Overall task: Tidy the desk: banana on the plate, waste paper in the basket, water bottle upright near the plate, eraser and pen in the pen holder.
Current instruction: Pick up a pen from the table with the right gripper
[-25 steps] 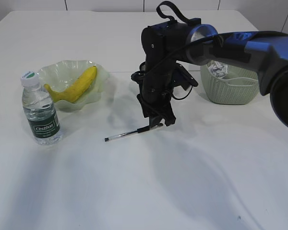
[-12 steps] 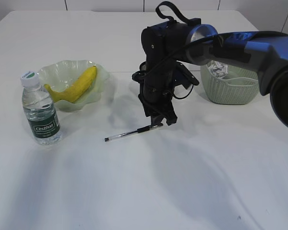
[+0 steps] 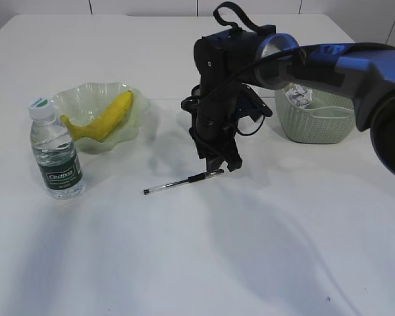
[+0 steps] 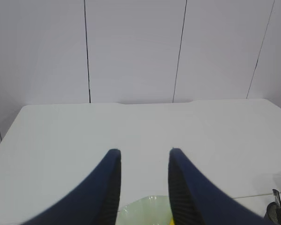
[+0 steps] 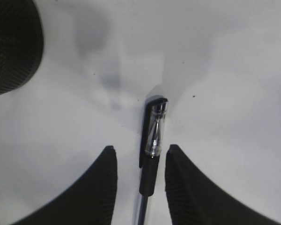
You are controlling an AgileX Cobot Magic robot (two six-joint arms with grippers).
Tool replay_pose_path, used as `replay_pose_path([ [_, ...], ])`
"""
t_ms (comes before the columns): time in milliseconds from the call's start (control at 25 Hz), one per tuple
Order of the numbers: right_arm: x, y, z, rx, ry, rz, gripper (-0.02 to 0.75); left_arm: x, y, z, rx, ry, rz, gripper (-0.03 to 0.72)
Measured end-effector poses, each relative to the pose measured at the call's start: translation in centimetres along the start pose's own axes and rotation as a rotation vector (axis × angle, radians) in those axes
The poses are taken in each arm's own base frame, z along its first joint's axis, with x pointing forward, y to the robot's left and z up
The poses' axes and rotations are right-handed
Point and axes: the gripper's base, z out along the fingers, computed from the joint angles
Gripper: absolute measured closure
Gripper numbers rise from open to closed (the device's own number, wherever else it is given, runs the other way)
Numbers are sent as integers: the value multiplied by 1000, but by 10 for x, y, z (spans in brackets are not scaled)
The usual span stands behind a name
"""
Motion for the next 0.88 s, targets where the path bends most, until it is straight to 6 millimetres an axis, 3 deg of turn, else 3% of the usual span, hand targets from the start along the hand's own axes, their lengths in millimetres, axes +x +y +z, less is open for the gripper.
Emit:
replay_pose_path([
  [880, 0, 0, 1, 0, 0, 0, 477, 0, 0, 0, 0, 0, 0, 449],
])
